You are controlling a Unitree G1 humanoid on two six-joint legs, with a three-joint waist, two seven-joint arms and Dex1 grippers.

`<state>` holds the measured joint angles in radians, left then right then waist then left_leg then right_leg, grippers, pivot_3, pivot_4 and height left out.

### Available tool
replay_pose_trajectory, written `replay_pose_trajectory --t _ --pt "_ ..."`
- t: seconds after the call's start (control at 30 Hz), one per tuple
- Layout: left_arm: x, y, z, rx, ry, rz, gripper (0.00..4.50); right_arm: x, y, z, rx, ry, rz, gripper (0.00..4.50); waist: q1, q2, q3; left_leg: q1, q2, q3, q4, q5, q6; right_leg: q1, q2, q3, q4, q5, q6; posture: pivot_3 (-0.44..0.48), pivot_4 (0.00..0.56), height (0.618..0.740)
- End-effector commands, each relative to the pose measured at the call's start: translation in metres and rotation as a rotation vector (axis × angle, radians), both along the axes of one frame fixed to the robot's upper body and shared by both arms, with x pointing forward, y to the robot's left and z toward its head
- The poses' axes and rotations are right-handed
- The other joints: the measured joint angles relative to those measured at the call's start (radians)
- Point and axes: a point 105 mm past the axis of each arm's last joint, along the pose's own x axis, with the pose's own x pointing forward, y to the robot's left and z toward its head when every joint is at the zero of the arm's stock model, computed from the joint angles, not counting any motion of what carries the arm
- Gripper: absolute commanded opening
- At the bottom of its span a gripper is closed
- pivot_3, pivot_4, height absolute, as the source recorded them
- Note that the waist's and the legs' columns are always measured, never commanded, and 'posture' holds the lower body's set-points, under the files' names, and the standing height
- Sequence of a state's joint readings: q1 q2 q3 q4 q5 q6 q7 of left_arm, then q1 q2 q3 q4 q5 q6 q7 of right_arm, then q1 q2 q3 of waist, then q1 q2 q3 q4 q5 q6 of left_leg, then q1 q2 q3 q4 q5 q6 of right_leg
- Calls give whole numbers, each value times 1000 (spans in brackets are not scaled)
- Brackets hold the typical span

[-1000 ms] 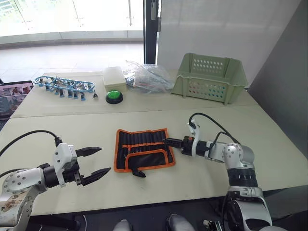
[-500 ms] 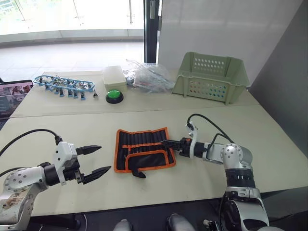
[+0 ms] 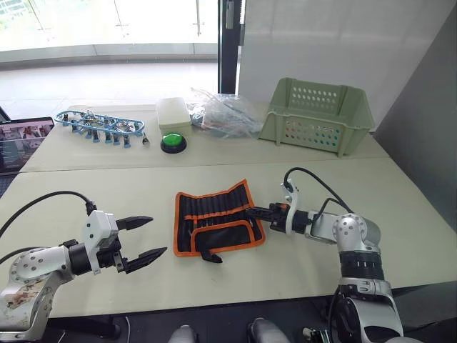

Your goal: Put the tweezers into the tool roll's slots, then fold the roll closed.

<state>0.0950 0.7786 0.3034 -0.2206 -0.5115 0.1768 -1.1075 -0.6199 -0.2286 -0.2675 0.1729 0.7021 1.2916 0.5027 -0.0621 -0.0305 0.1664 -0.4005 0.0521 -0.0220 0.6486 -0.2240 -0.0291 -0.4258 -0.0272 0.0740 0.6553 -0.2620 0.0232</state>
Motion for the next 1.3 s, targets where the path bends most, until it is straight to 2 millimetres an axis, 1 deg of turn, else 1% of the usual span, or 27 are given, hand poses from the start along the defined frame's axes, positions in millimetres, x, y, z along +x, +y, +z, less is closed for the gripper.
replay_pose_trajectory --t 0.03,0.07,0.13,0.2,0.3,0.43,0.5,0.57,0.6,0.67,0.73,0.8,0.87,0.97,1.07,1.1,1.17,1.2,1.3 --pt "0 -1 5 15 -24 -15 4500 -3 6 30 68 -50 17 31 0 0 0 0 0 0 -1 0 0 0 0 0 0 0 0 0 150 725" --pt "0 -1 4 17 -21 -17 4500 -5 12 35 70 -46 30 31 -1 0 0 0 0 0 -1 0 0 0 0 0 0 2 -3 0 150 725" --pt "0 -2 4 19 -18 -21 4500 -12 24 40 59 -40 62 31 -7 0 0 0 0 0 -2 0 0 -1 0 0 0 2 -3 0 150 725" --pt "1 -2 3 21 -15 -23 4500 -18 40 40 35 -30 84 31 -9 0 0 0 0 0 -3 0 0 -2 0 0 0 2 -4 0 150 725" --pt "1 -3 2 23 -9 -30 4500 -23 57 38 14 -8 83 31 -9 0 0 0 1 -1 -4 0 0 -2 1 0 1 2 -4 0 150 725" --pt "0 -4 1 23 -4 -37 4500 -21 68 32 -27 30 31 31 -5 1 0 -1 0 -1 -4 0 0 -2 0 -1 0 4 -7 0 150 725" --pt "1 -4 1 25 -1 -41 4500 -17 81 31 -51 42 -5 31 0 1 0 -2 -1 -1 -3 0 0 -2 -1 -1 0 4 -7 0 150 725" --pt "1 -4 1 24 1 -42 4500 -16 89 28 -71 52 -26 31 -1 1 0 -2 -1 -1 -3 0 0 -2 -2 -1 -1 4 -7 0 150 725" --pt "1 -4 1 25 1 -43 4500 -16 91 25 -84 59 -37 31 -4 0 0 -2 -1 -1 -3 0 0 -2 -1 -1 -1 4 -7 0 150 725" --pt "2 -4 1 25 1 -44 4500 -16 95 11 -130 87 -68 31 -7 0 0 -1 -1 -1 -3 0 0 -2 -1 -1 0 4 -7 0 150 725" --pt "2 -4 0 27 0 -44 4500 -19 98 2 -147 108 -76 31 -12 0 0 1 0 -1 -4 0 1 -1 -1 -1 1 4 -7 0 150 725" --pt "2 -4 0 27 1 -44 4500 -21 102 -2 -138 122 -72 31 -14 0 0 2 0 -1 -4 1 2 -1 0 -1 0 1 -3 0 150 725" --pt "2 -3 0 29 2 -44 4500 -24 106 -1 -116 129 -59 31 -14 1 0 2 0 -1 -4 2 4 -1 1 -1 1 1 -2 0 150 725" --pt "1 -2 0 31 1 -43 4500 -24 106 1 -105 122 -56 31 -14 1 0 2 1 -1 -4 3 5 -1 2 -1 2 1 -3 0 150 725" --pt "1 -2 1 32 1 -42 4500 -22 99 4 -109 90 -53 31 -15 1 0 2 1 -1 -4 3 5 -1 2 -1 2 1 -3 0 150 725" --pt "1 -2 1 33 1 -43 4500 -20 94 7 -132 49 -46 31 -16 1 0 2 1 -1 -4 3 5 -2 2 -1 2 2 -3 0 150 725" --pt "1 -1 1 32 1 -43 4500 -18 82 13 -217 -98 -8 31 -18 1 0 2 1 -1 -5 3 5 -2 2 -1 1 1 -3 0 150 725" --pt "1 -1 0 33 1 -43 4500 -21 80 14 -207 -119 16 31 -20 1 0 2 1 -1 -5 3 5 -2 2 -1 1 1 -3 0 150 725" --pt "1 -1 0 32 3 -46 4500 -26 74 7 -175 -125 66 31 -18 1 0 1 1 -1 -6 3 5 -2 1 -1 1 1 -3 0 150 725"
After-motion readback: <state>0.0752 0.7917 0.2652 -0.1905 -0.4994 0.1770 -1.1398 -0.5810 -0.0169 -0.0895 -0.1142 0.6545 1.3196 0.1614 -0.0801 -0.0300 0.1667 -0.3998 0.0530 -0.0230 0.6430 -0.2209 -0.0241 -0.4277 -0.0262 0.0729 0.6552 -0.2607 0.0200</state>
